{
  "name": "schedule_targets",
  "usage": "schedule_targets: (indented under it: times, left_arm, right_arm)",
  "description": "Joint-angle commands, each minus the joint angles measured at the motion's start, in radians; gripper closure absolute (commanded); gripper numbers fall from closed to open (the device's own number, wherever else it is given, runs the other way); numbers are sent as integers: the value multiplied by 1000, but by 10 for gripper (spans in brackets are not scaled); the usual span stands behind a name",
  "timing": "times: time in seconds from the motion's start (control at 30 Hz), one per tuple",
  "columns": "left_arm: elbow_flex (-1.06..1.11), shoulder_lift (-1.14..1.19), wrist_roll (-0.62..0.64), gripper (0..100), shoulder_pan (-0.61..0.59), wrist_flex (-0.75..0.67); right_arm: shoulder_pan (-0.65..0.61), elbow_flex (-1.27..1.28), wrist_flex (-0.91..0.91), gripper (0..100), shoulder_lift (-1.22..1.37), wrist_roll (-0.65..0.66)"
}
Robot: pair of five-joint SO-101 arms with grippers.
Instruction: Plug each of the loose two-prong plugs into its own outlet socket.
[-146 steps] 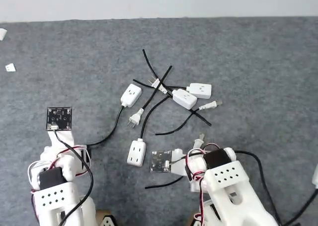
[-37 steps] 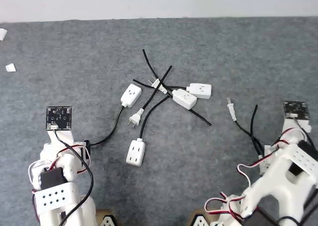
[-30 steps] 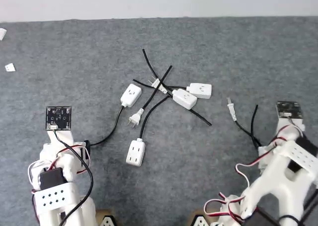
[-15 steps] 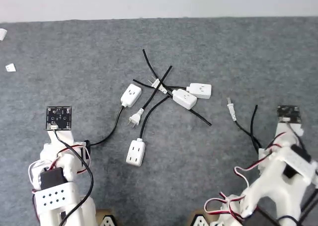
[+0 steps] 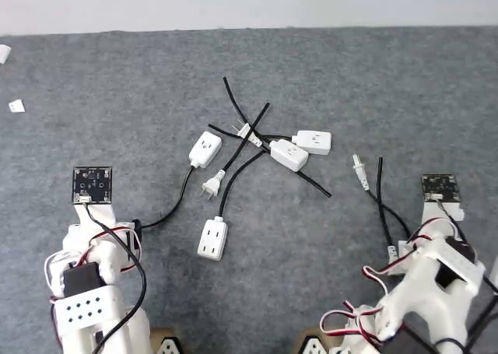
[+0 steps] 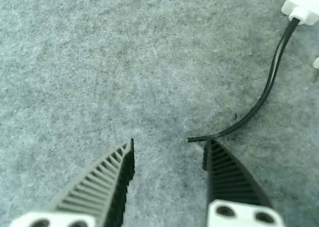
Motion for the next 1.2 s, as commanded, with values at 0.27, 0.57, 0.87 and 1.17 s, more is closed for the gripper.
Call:
schedule_targets:
  times: [0.27, 0.57, 0.87, 1.17]
  left_arm:
    - [-7, -12, -6, 787, -3, -23]
    - [-7, -11, -3, 787, -3, -23]
    - [-5, -11, -3, 787, -3, -23]
    - [-5, -11, -6, 787, -3, -23]
  right_arm:
    - [-157, -296, 386, 986, -15, -133]
    - [-246, -307, 443, 846, -4, -75]
    - [-246, -256, 354, 871, -2, -46]
    - [-243, -169, 237, 884, -1, -48]
